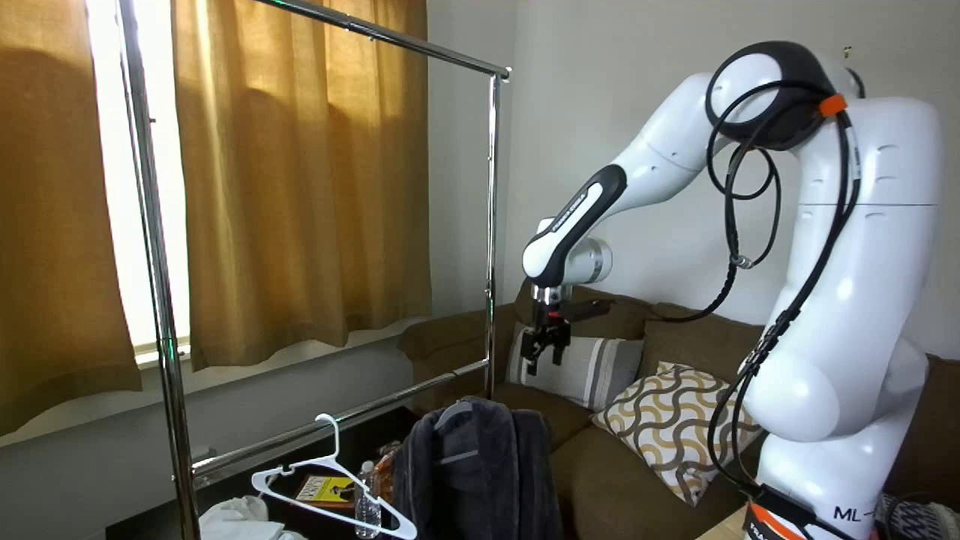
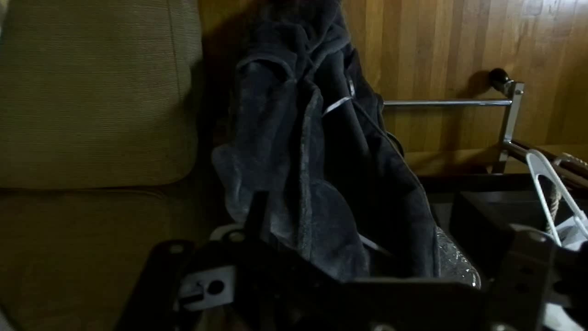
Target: Pick up the gray robe with the hanger from the top rail and put it on the bottom rail
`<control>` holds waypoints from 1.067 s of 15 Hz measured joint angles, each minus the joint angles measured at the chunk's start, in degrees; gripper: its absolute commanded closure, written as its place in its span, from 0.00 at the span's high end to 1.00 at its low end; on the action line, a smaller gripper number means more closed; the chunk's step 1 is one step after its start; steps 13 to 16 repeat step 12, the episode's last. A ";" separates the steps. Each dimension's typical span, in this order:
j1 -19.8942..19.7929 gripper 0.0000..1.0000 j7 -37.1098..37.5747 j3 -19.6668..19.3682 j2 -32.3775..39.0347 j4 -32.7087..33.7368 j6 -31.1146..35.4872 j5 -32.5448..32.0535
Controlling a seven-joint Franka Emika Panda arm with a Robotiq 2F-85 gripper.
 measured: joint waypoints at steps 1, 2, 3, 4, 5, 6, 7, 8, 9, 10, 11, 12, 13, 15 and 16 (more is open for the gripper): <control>0.02 1.00 0.22 -0.48 -3.18 -0.89 -1.63 -1.60; 0.04 1.00 0.24 -0.83 -6.40 -1.57 -3.39 -2.69; 0.09 1.00 0.24 -1.05 -9.12 -1.87 -5.19 -3.48; 0.17 1.00 0.24 -1.18 -11.68 -1.94 -7.36 -4.06; 0.33 1.00 0.24 -1.27 -14.12 -1.93 -9.48 -4.50; 0.55 1.00 0.22 -1.31 -16.29 -1.87 -11.39 -4.77; 0.87 1.00 0.18 -1.33 -18.25 -1.74 -13.26 -4.89; 1.28 1.00 0.17 -1.34 -19.99 -1.56 -14.96 -5.03; 1.62 1.00 0.18 -1.41 -21.06 -1.45 -15.42 -5.04; 1.82 1.00 0.18 -1.55 -21.26 -1.43 -15.42 -5.04; 1.85 1.00 0.18 -1.68 -21.04 -1.43 -15.41 -5.04; 1.85 1.00 0.18 -1.83 -20.61 -1.42 -15.36 -5.04; 1.85 1.00 0.18 -1.83 -20.61 -1.42 -15.36 -5.04; 1.85 1.00 0.18 -1.83 -20.61 -1.42 -15.36 -5.04; 1.85 1.00 0.18 -1.83 -20.61 -1.42 -15.36 -5.04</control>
